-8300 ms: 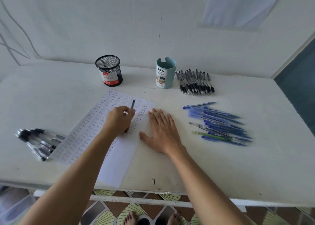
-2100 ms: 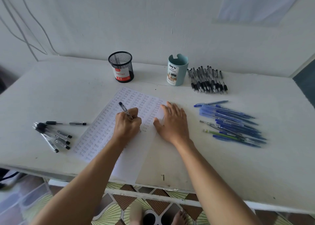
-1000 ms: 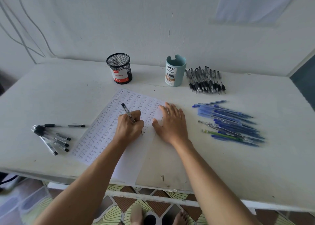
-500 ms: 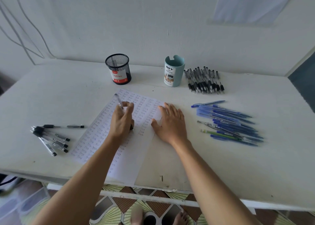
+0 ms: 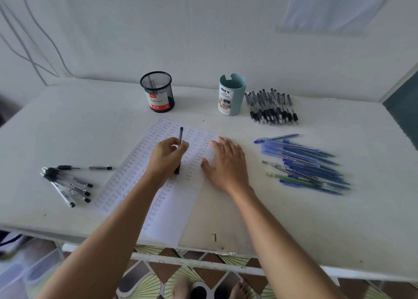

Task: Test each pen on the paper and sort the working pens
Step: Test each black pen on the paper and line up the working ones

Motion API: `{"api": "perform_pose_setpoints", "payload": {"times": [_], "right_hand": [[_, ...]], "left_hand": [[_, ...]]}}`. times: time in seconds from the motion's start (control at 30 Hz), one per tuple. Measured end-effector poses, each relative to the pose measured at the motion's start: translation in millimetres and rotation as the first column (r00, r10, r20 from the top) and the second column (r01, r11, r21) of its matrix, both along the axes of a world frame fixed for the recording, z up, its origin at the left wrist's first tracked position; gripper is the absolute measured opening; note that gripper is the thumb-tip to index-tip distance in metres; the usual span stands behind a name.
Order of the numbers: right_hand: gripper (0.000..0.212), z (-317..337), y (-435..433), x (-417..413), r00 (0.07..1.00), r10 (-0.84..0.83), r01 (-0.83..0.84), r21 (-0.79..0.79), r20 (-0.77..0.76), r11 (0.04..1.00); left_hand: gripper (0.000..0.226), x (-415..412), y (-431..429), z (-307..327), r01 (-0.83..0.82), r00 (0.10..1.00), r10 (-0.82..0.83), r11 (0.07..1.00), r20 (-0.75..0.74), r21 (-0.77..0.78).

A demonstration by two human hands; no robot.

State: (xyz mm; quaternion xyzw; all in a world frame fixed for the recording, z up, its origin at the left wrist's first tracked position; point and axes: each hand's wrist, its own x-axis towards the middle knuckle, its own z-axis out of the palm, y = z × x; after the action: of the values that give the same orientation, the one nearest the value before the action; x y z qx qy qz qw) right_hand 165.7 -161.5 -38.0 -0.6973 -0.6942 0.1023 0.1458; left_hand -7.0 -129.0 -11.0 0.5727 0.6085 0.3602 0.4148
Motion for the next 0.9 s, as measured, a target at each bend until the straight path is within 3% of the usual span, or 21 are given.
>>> {"api": "perform_pose_setpoints", "payload": {"times": [0.03,0.13,0.27,0.33,0.43,0.53,0.63,0.73,0.9], "right_hand": [[0.071,0.0,-0.1,0.0,1.000,0.001,-0.001,0.001,-0.002,1.000],[0.077,-0.7,-0.1,0.0,1.000,0.002,-0.002,0.012,-0.013,1.000],[0.070,-0.5,-1.7,0.8,0.999,0.020,-0.019,0.019,-0.028,1.000],[0.060,1.1,-1.5,0.3,0.996,0.011,-0.010,0.014,-0.089,1.000],[0.045,3.7,5.0,0.7,0.983,-0.057,0.058,-0.001,-0.174,0.998],[0.045,2.0,10.2,-2.8,0.973,-0.117,0.131,0.059,-0.200,0.990],[0.054,1.9,10.3,-5.8,0.973,-0.142,0.159,0.083,-0.181,0.984],[0.055,7.8,11.9,-6.8,0.976,-0.151,0.156,0.023,-0.155,0.987],[0.020,23.0,16.9,-8.4,0.964,-0.198,0.186,-0.080,-0.178,0.979]], "left_hand": [[0.010,3.2,3.5,0.3,0.016,0.994,-0.020,0.999,-0.104,-0.035],[0.028,12.7,8.9,4.7,0.093,0.921,-0.126,0.990,-0.368,-0.108],[0.036,17.4,13.9,12.6,0.126,0.850,-0.172,0.984,-0.497,-0.125],[0.038,15.3,18.8,11.7,0.083,0.820,-0.099,0.995,-0.564,-0.054],[0.032,5.5,24.0,3.7,-0.014,0.754,0.134,0.982,-0.643,0.189],[0.050,-5.1,26.5,-9.6,0.060,0.646,0.078,0.986,-0.760,0.153],[0.063,-10.9,26.2,-19.8,0.124,0.598,-0.065,0.992,-0.799,0.012],[0.064,-13.3,25.8,-23.3,0.136,0.601,-0.070,0.991,-0.796,0.016],[0.063,-13.8,26.6,-23.2,0.126,0.596,-0.033,0.991,-0.802,0.053]]}}
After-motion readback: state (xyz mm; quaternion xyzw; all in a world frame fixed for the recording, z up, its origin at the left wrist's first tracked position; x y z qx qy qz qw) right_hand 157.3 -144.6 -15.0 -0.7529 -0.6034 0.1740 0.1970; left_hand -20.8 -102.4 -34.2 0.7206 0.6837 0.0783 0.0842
